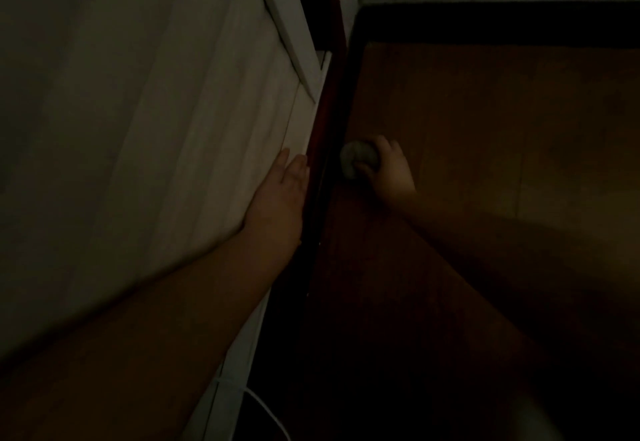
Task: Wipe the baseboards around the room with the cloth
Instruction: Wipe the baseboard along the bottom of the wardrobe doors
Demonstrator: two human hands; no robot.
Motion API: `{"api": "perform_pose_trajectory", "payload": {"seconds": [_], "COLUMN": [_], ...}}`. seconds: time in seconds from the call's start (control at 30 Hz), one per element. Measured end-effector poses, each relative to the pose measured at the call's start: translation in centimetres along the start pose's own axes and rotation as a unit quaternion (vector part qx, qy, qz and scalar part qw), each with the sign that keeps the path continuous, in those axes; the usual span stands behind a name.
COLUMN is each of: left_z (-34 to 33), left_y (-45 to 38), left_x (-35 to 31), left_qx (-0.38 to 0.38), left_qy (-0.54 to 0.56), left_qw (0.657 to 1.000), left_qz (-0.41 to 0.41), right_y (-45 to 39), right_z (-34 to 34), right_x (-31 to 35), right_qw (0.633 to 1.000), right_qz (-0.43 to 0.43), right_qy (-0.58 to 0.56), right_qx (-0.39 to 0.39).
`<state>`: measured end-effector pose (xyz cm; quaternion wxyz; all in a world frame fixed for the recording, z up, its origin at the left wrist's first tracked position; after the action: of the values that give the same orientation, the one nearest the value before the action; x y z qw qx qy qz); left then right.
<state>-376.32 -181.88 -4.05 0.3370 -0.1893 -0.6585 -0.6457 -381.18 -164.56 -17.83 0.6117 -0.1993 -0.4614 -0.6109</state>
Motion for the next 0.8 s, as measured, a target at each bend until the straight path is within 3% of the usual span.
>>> {"api": "perform_pose_trajectory", "payload": {"seconds": [0.33,0.6,0.8], "left_z": [0.3,0.1,0.5], "left_y": [0.7,0.1,-0.2], "left_x": [0.2,0.1,0.1], "left_qx": [0.001,-0.007,0.004], "left_qy": [0.002,0.034,0.042], "left_qw": [1.0,0.999,0.999], "left_qz": [0.005,0.009,0.005], "right_y": [11.3,8.6,4.6], "right_z": [-8.7,-7.9,-5.0], "right_x": [0.6,2.7,2.6], "right_qw": [0.996,0.995,0.997], "right_qz": [0.055,0.094,0.067], "right_qy": [-0.072,-0.041,-0.021], "right_qx": [0.004,0.0,-0.025]}}
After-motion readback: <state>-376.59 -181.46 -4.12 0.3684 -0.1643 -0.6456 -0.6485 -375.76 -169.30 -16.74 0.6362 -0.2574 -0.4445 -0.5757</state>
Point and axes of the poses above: each hand's wrist, its own y-axis away from the middle knuckle, its own z-axis out of the back of the hand, x = y × z, the point moved 3 cm from there along -y, towards the middle knuckle, and after that the axes turned 14 degrees about x, right-handed, at the moved point
